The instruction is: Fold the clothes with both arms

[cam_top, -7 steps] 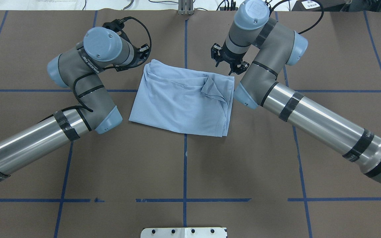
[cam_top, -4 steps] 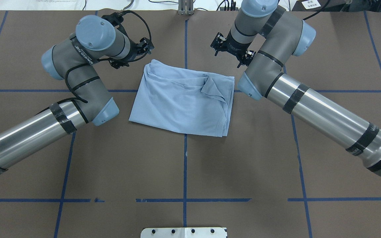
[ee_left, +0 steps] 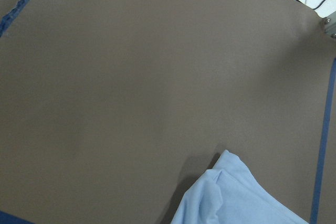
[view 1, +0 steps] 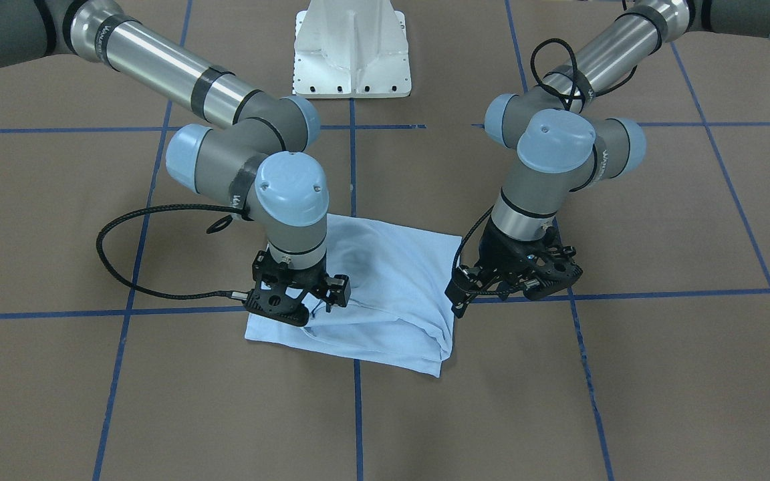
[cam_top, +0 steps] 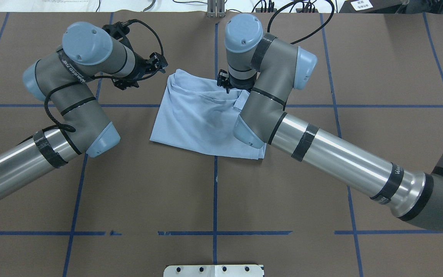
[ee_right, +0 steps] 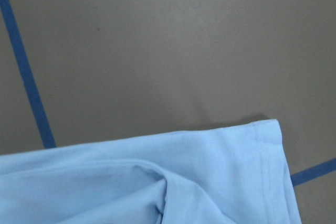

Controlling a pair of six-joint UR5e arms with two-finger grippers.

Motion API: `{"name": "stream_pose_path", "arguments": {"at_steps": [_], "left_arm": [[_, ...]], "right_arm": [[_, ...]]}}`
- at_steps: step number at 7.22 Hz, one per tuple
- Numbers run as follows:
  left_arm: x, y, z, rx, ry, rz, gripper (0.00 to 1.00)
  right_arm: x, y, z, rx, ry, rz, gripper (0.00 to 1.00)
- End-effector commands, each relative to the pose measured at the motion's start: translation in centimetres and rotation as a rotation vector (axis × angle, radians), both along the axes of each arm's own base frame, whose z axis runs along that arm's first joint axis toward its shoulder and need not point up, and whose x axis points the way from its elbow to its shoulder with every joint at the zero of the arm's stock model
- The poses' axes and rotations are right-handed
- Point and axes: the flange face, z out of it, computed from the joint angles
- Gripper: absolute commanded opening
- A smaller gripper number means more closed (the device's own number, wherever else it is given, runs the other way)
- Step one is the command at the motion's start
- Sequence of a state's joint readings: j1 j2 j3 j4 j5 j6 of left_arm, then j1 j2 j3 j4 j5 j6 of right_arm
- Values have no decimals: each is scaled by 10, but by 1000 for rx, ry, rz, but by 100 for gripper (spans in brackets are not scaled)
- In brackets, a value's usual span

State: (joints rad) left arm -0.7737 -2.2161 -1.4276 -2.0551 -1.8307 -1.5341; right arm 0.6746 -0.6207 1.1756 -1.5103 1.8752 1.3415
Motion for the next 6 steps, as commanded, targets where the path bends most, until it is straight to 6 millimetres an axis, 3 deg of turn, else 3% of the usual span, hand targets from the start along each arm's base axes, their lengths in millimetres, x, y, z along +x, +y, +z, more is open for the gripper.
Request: {"name": "stream_pose_path", "arguments": {"at_steps": [1,6], "left_arm": [[2,4,-2,4,8,6,100],[4,5,-6,3,15,5,100]], "right_arm": [[-9,8,12,36,106,-110,100],[3,-16,49,81,187,-159,100]]}}
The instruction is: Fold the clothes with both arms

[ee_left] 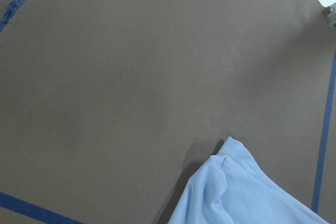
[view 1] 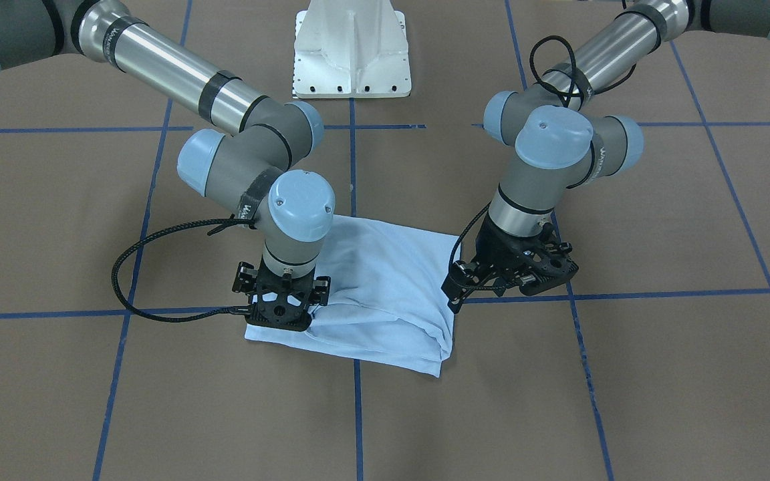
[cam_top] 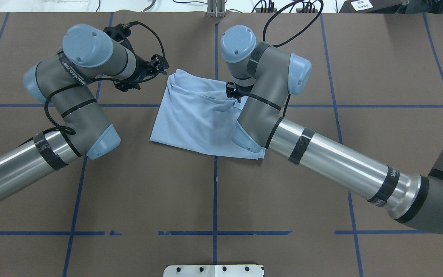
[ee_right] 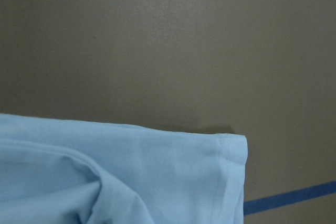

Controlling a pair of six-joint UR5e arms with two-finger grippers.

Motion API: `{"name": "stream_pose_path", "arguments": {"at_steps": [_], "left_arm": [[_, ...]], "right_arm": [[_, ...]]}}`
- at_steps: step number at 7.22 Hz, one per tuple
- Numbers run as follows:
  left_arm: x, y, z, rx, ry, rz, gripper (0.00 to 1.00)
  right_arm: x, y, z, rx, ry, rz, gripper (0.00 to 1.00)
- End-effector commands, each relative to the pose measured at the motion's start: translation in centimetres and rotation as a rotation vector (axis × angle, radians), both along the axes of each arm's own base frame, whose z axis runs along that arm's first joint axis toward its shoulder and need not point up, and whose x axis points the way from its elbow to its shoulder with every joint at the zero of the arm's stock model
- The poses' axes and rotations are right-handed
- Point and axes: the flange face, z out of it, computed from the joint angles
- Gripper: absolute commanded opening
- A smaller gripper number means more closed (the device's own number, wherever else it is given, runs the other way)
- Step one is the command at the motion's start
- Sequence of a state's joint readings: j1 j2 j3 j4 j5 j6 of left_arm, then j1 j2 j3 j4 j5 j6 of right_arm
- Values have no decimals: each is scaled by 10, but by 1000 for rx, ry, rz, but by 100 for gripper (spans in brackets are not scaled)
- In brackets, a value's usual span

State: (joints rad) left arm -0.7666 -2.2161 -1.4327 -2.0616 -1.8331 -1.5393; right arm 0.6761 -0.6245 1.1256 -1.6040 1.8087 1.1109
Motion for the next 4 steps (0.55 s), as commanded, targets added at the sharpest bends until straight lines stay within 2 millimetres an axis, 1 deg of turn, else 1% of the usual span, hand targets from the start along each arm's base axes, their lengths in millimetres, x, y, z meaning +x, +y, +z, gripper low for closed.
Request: {"name": "stream_pose_path", "arguments": {"at_steps": [1,2,3,4], "left_arm": [[3,1,-7,1,10,1,100],[4,2,-11,5,15,1,100],[6,3,-11,5,15,4,100],[9,5,-11,3,14,9,100]], "right_arm": [[16,-17,17,5,23,-6,100],[35,-29,39,15,47,-30,100],[59,-45,56,28,66,-45,100],[78,-58,59,41,69,-58,100]]}}
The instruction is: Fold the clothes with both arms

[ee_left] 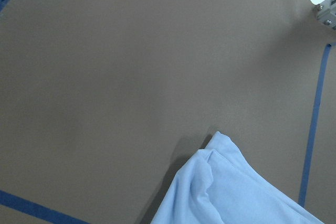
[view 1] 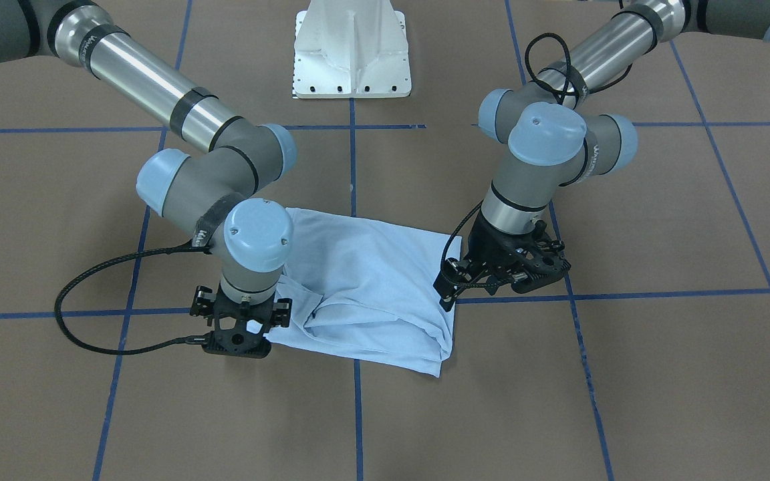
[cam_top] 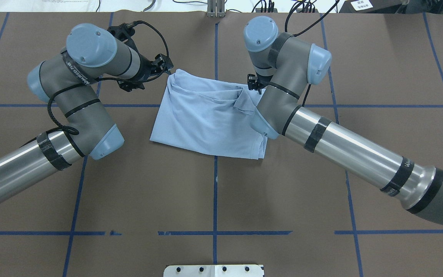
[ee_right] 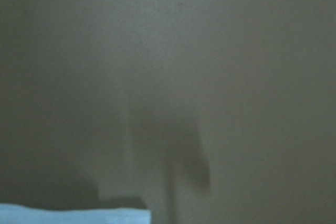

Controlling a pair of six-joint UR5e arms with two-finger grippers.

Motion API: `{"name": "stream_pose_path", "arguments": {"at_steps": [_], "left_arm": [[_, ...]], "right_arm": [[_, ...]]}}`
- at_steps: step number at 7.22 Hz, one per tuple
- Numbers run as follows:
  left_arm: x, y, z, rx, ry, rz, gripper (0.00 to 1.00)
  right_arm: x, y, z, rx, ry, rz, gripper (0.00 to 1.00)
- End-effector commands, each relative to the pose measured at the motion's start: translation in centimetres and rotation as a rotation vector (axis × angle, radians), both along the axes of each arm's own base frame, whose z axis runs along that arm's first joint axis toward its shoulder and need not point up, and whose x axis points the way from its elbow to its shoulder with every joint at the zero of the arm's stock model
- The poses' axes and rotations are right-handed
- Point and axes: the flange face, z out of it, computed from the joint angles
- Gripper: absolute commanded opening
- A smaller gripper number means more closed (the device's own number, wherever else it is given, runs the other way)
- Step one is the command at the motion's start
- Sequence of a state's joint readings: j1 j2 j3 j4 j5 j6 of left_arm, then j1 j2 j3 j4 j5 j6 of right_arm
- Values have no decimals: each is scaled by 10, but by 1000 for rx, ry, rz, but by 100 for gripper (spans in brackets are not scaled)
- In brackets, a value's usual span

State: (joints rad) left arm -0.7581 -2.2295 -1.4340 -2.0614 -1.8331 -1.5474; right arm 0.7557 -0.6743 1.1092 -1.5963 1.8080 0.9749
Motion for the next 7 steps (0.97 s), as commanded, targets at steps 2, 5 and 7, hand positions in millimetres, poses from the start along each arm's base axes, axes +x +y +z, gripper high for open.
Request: {"name": "stream_pose_path", "arguments": {"at_steps": [2,5,7], "left_arm": [[2,2,0,1,0,6,100],[1,3,-2,0,-3,8,100],[0,4,7,-6,-13,10,100]], "right_arm": [[16,-13,-28,34,-35,-5,100],[-40,35,-93,51,-124,-72,100],[-60,51,-98,80,-108,-94,100]]}}
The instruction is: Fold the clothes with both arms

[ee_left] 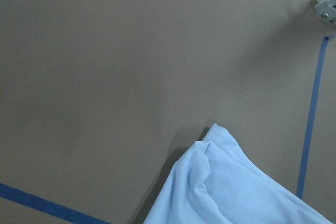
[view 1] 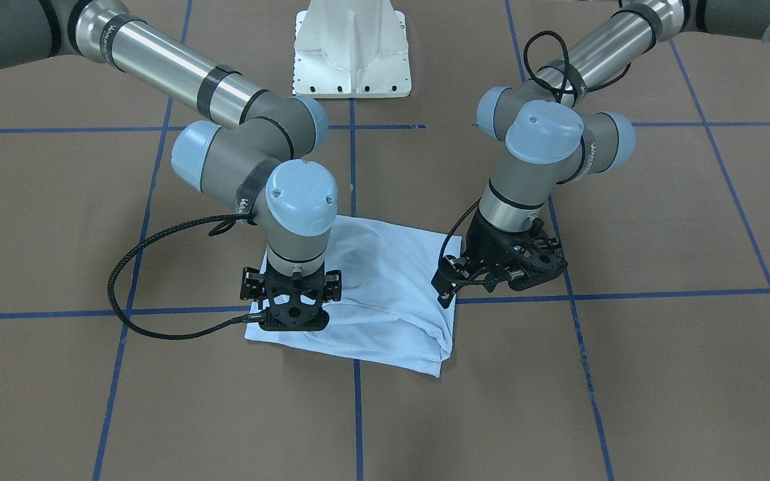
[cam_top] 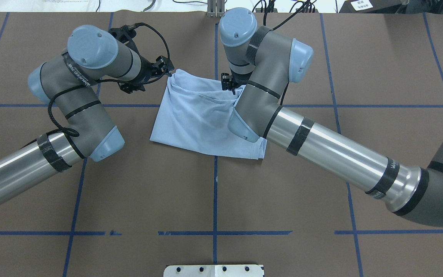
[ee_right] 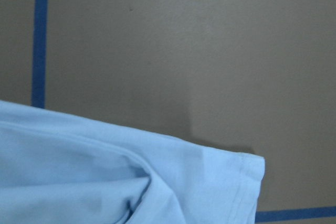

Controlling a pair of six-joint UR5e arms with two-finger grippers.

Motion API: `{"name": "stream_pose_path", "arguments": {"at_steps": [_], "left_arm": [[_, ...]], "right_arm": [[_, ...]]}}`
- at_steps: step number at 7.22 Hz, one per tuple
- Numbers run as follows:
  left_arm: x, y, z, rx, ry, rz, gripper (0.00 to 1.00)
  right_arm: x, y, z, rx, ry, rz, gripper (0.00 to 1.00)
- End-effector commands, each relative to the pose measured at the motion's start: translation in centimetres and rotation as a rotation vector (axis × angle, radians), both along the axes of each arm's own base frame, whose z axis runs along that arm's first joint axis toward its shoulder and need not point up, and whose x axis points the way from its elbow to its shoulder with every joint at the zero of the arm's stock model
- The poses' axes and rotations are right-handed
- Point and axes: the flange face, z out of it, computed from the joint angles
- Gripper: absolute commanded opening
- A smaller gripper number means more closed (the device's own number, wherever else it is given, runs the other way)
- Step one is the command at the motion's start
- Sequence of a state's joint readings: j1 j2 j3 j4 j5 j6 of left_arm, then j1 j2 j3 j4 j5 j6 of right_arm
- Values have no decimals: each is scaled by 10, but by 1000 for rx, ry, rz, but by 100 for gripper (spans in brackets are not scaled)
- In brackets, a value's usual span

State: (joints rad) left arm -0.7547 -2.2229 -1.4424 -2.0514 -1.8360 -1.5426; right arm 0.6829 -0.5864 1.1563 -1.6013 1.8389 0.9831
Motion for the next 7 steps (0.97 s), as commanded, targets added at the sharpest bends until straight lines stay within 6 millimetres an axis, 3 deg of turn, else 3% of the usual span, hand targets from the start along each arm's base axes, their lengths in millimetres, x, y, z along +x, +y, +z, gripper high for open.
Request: {"name": "stream_pose_path", "arguments": {"at_steps": [1,2,4,6,7], "left_arm": [[-1,1,5,-2,-8,3,100],[-1,2,8,-10,-5,23,100],[-27,21,27,46,-53,108,100],[-56,30,16,65,-154,156,100],[-70,32,21,90,-175,168,100]], "right_arm": [[-15,12,-1,28,14,-18,100],[-16,11,6,24,24,-20,100],[-16,6,13,47,41,-8,100],[-23,-1,27,62,35,-5,100],[-23,-2,29,62,38,-6,100]]}}
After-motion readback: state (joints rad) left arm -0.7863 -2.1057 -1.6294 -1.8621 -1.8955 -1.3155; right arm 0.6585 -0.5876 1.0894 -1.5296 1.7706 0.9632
